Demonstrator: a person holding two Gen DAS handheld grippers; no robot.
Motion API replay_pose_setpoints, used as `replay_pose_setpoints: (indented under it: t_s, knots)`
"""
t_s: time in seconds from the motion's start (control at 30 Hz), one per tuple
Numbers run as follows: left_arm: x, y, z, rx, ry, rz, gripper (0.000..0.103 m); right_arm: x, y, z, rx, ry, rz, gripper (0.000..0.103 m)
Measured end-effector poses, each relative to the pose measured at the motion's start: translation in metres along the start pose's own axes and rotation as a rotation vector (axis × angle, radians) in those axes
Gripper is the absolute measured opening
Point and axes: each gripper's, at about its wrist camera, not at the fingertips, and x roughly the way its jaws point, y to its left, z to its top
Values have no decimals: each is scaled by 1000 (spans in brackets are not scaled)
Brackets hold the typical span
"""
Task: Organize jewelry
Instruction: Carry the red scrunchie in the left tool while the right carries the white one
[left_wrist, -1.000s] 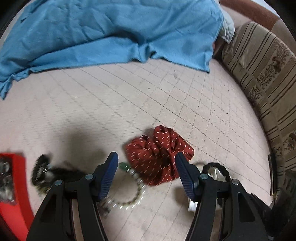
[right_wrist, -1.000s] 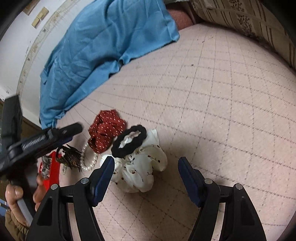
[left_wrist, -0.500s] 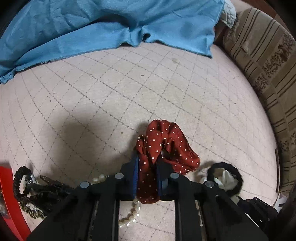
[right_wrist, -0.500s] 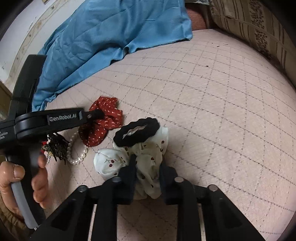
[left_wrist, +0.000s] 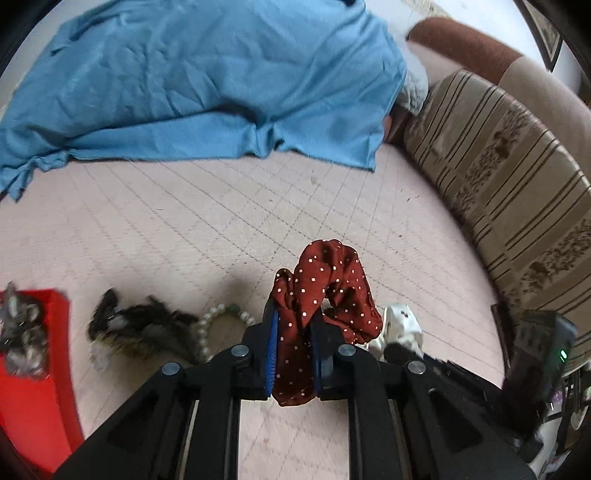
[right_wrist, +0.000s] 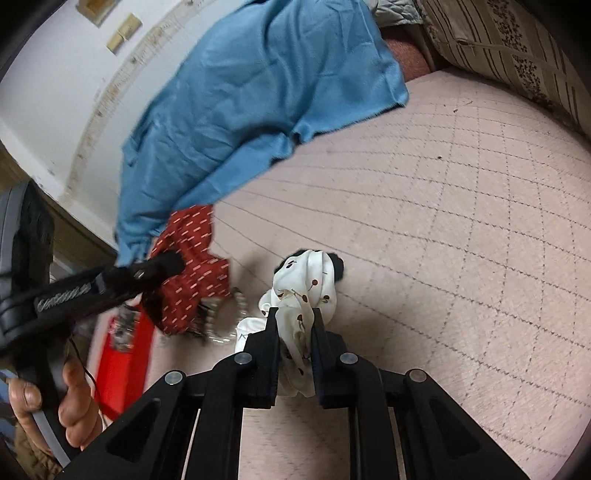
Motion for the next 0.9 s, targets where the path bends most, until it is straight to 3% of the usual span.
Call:
replay_pose_setpoints:
  t_s: [0.07, 0.17, 0.27, 0.5, 0.77, 0.9]
  knots:
    - [-18, 4, -6, -6, -28, 11, 14, -6, 1, 0, 15, -14, 36, 16]
    - [-40, 10, -18, -8, -59, 31, 14, -11, -3, -1, 77, -5, 187, 16]
    - [-62, 19, -31, -23, -87, 46, 14, -17, 1, -2, 71, -15, 221, 16]
    - [-102, 48, -64, -72, -136, 99, 15, -23, 12, -7, 8, -41, 126, 16]
    - [-145, 92, -100, -96, -209, 235, 15, -22, 24, -19, -75, -57, -5, 16]
    - [-163, 121, -113, -135, -236, 262, 15, -19, 34, -28, -126, -58, -77, 16]
